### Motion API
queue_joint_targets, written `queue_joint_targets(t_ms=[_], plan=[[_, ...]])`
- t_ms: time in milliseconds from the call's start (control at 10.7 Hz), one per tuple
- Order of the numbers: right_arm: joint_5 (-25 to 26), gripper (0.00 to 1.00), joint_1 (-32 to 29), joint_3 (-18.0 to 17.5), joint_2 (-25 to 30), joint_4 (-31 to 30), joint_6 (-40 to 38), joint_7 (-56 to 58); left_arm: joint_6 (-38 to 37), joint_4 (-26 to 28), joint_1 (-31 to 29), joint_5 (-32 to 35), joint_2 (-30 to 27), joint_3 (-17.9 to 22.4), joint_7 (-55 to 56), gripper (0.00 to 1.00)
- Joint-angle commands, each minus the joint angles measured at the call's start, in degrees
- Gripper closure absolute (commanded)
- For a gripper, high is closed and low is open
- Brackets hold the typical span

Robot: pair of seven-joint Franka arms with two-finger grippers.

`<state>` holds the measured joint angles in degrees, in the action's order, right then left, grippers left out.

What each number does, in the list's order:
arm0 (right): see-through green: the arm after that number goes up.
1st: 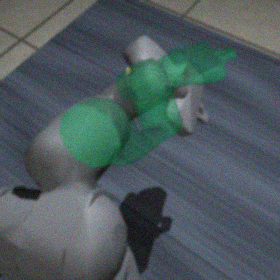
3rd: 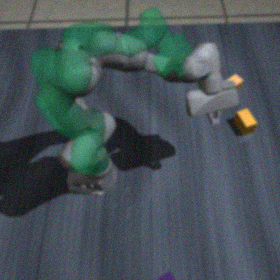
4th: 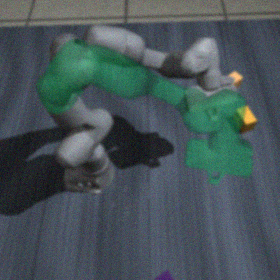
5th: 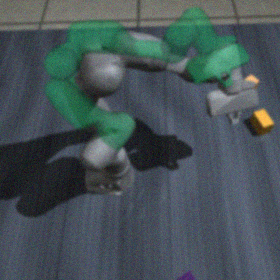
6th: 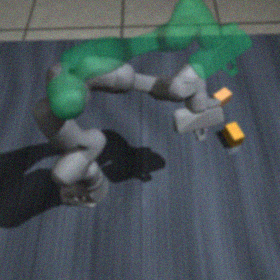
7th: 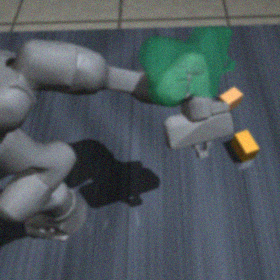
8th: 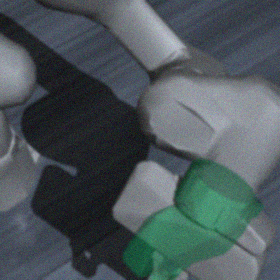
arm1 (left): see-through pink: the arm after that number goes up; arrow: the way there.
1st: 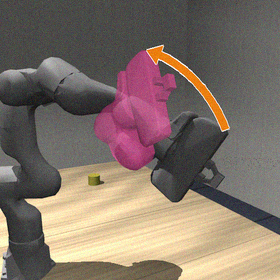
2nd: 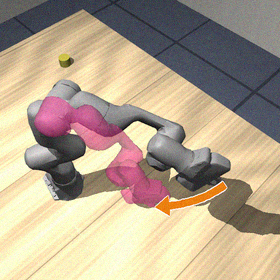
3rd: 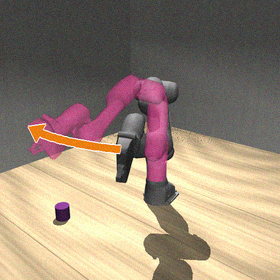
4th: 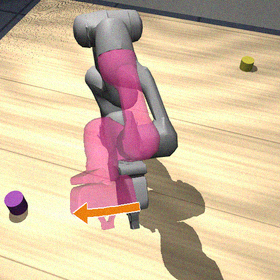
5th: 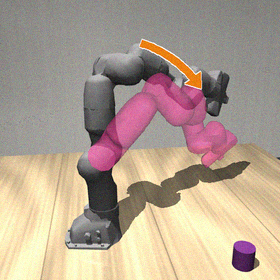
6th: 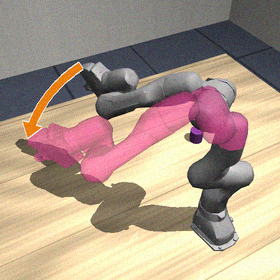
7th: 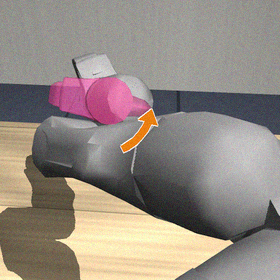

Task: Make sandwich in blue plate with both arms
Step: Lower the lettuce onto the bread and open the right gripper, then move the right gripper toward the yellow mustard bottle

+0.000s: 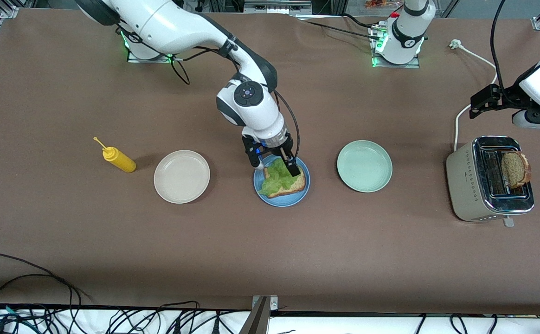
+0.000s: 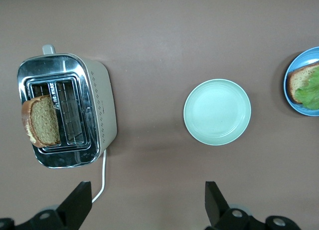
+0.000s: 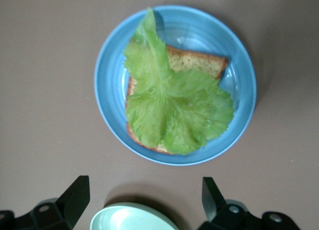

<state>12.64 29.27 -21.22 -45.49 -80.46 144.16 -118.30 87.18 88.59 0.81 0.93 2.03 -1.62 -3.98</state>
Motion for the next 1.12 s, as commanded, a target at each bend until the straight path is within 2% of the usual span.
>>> queue_joint_targets(t_ms=[0, 279, 465, 651, 838, 1024], plan=[[1.1, 0.00, -3.2, 0.3, 4.5, 0.0, -4.5, -0.9, 1.2, 1.1, -0.4, -1.7, -1.5, -0.2, -1.6, 0.00], [1.2, 0.00, -8.9, 0.3, 8.4, 0.0, -8.5, -0.9, 1.6, 0.9, -0.3, -1.8, -1.4, -0.3, -1.6, 0.00], [3.5, 0.00, -13.9, 1.9, 9.4, 0.1, -9.9, 0.5, 1.2, 1.0, -0.4, -1.6, -1.3, -0.1, -1.5, 0.00], [4.6, 0.00, -17.6, 2.1, 13.0, 0.1, -11.1, 1.2, 1.1, 1.1, -0.5, -1.6, -1.3, -0.1, -1.5, 0.00], [4.7, 0.00, -19.2, 2.1, 14.8, 0.1, -12.9, 1.2, 1.1, 1.5, -0.5, -1.6, -1.3, 0.0, -1.5, 0.00], [4.8, 0.00, -19.8, 4.2, 15.1, 0.0, -14.6, 1.3, 1.0, 1.6, -0.6, -1.6, -1.3, 0.0, -1.5, 0.00]])
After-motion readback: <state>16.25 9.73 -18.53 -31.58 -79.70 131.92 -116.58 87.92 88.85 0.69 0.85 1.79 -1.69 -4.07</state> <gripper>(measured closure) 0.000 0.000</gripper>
